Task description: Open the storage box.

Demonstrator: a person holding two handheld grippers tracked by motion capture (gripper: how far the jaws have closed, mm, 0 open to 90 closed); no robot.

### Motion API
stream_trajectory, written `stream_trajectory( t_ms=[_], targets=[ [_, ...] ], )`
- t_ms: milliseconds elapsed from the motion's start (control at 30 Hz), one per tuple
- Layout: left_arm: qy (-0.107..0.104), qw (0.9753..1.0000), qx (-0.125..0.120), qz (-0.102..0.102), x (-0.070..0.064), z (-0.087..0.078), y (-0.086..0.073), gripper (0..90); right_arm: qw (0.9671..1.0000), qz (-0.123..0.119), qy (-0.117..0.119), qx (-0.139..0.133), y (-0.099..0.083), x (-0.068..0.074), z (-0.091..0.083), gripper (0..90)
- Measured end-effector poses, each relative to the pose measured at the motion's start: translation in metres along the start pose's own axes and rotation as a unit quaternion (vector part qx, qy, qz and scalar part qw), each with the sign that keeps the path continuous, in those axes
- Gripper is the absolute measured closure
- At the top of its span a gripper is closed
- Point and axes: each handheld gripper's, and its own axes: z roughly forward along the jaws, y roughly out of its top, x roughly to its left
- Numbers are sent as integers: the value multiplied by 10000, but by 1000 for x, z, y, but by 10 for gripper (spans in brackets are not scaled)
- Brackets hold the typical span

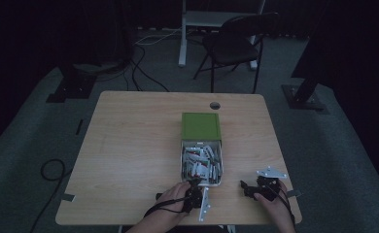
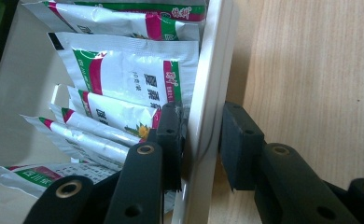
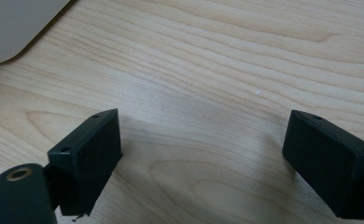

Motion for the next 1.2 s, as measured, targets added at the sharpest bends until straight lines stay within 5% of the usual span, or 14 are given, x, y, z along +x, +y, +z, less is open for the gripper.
stream_trajectory(
  t_ms=[333,467,633,800,1000,1200],
  targets=[
    [-35,9999,-83,-127,-1,-2,-1,700,10000,-1,0,0,0,0,0,111],
    [-215,9990,-256,-299,3,-5,-3,610,10000,-1,0,-1,0,0,0,111],
    [-332,9960,-458,-693,9,-11,-5,609,10000,-1,0,-1,0,0,0,111],
    [-407,9937,-570,-878,15,-19,-9,610,10000,0,0,0,0,0,0,111],
    [-555,9882,-716,-1237,21,-28,-15,609,10000,0,0,1,0,0,0,111],
    [-826,9789,-935,-1621,23,-35,-23,610,10000,0,0,0,0,0,0,111]
  ],
)
